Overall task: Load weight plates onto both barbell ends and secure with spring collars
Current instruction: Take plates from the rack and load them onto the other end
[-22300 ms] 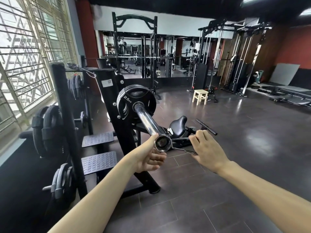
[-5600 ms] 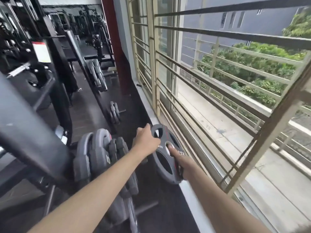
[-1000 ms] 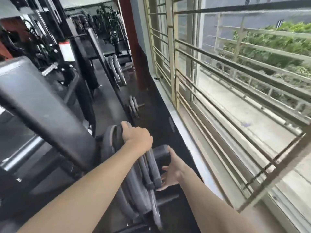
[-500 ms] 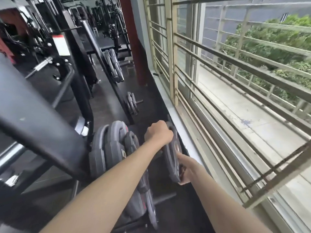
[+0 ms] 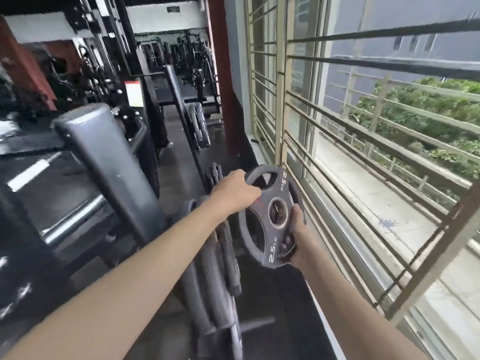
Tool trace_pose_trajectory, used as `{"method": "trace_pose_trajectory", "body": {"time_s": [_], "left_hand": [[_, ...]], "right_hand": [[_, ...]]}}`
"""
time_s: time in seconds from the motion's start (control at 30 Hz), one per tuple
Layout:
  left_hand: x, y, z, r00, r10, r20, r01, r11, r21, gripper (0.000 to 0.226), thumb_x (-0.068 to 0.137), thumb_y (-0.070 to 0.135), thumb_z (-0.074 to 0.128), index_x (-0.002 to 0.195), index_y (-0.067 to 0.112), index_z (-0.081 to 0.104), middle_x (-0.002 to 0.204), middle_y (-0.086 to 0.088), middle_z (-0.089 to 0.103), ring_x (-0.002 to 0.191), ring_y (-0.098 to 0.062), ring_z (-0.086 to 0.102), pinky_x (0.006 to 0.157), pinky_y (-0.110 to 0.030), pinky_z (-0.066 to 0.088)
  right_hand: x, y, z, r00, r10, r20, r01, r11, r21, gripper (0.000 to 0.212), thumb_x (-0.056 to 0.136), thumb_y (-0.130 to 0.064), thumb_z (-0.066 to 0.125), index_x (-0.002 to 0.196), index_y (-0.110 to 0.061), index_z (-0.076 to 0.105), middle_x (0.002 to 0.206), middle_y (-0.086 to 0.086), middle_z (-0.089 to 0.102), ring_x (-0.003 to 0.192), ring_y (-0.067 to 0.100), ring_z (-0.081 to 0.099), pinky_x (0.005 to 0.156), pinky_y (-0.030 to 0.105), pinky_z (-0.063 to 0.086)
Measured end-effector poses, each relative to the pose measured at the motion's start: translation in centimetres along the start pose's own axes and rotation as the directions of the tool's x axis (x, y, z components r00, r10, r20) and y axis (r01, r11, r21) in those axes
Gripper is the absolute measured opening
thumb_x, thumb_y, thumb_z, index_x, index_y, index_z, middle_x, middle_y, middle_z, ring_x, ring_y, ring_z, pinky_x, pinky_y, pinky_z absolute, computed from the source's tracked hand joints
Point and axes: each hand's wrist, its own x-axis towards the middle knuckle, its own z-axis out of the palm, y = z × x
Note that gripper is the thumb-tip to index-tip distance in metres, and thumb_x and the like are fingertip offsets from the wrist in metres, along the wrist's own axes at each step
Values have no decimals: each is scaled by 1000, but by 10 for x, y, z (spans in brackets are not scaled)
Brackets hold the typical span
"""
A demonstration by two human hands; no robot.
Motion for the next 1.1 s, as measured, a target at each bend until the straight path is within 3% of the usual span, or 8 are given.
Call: {"method": "trace_pose_trajectory", "body": {"time_s": [0.07, 0.27, 0.43, 0.6, 0.83, 0.9, 0.97, 1.1], "left_hand": [[-23, -13, -28, 996, 5, -86, -12, 997, -77, 27, 84, 25, 61, 106, 11, 69, 101, -13, 74, 98, -32, 70, 83, -41, 55], [-121, -64, -118, 955, -34, -293, -34, 973, -226, 19, 101, 21, 56, 89, 19, 70, 103, -13, 76, 86, -26, 67, 71, -32, 49], [-245, -129, -184, 917, -170, -360, 43, 942, -333, 24, 103, 16, 49, 103, 8, 72, 106, -12, 76, 83, -30, 70, 85, -54, 59], [-380, -202, -243, 853, -293, -431, 124, 917, -378, 23, 100, 14, 48, 94, 10, 71, 108, -19, 74, 94, -33, 71, 92, -50, 58], [-523, -276, -293, 741, -499, -449, 194, 799, -569, 22, 96, 1, 47, 85, 4, 65, 76, -16, 64, 59, -24, 58, 62, -32, 48], [-546, -298, -298, 689, -573, -444, 192, 735, -651, 21, 98, 8, 46, 86, 6, 64, 69, -9, 62, 54, -24, 55, 56, -28, 45], [-564, -318, -298, 658, -624, -423, 168, 668, -725, 26, 102, 24, 48, 102, 4, 65, 82, -11, 67, 66, -27, 60, 64, -32, 50], [-587, -340, -298, 622, -674, -397, 145, 598, -788, 67, 91, 64, 50, 133, 12, 57, 116, -8, 66, 111, -32, 62, 101, -45, 49]], "right_hand": [[-19, -2, 18, 995, -77, -67, 79, 997, 25, 71, 71, -89, 53, 70, -18, 51, 39, -3, 50, 28, 13, 48, 40, 18, 40], [-116, 21, 92, 988, -146, 59, 145, 989, 11, 68, 61, -80, 61, 88, -18, 55, 74, 4, 58, 55, 21, 56, 47, 23, 46], [-242, 68, 148, 972, -156, 173, 162, 986, -23, 54, 89, -57, 66, 112, -8, 63, 89, 5, 68, 64, 19, 61, 54, 24, 47], [-373, 150, 190, 932, -102, 349, 139, 987, -83, 46, 89, -50, 71, 104, -7, 67, 91, 6, 71, 72, 22, 65, 63, 31, 52], [-493, 247, 243, 898, -40, 437, 110, 985, -136, 44, 87, -45, 74, 98, -4, 66, 106, 17, 73, 101, 38, 71, 91, 48, 57], [-517, 264, 254, 879, -37, 475, 114, 984, -135, 39, 89, -41, 74, 94, -4, 64, 97, 16, 72, 87, 34, 72, 67, 39, 63], [-533, 283, 261, 856, -44, 515, 136, 980, -144, 37, 87, -41, 74, 98, -7, 64, 83, 10, 64, 62, 22, 60, 44, 22, 48], [-548, 305, 268, 841, -91, 533, 219, 959, -182, 44, 81, -47, 76, 97, -10, 59, 85, 15, 61, 70, 23, 54, 57, 27, 47]]}}
